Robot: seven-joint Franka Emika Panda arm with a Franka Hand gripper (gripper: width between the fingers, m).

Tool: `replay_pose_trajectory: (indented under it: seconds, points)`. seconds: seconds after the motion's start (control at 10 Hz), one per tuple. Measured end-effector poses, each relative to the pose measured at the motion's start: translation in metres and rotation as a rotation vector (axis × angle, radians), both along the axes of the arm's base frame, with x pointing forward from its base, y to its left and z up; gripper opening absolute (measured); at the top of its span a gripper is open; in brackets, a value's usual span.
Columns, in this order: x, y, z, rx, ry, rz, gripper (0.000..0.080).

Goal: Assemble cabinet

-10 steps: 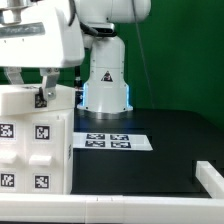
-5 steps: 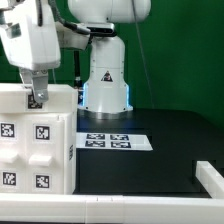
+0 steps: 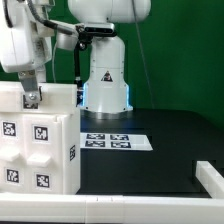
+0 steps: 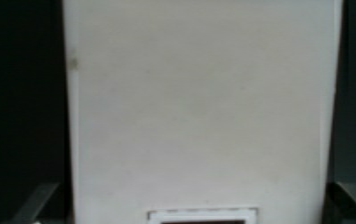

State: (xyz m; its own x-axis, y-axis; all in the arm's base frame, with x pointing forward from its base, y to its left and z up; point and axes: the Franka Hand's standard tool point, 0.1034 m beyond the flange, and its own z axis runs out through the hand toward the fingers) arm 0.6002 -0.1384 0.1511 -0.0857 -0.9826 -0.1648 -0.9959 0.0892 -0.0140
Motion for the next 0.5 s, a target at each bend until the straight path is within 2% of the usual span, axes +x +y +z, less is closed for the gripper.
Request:
replay_pose_trajectory:
  seconds: [0.2,0.4,0.5]
  points:
    - [0.0025,-0.0009,0.0001,0.018,0.002,-0.158,0.0558]
    - [0.0028,0.0008,-0.0006,0.022,0.009,-0.189,0.0558]
    - [0.0027,0.0010,-0.0010,0.022,0.009,-0.187,0.0631]
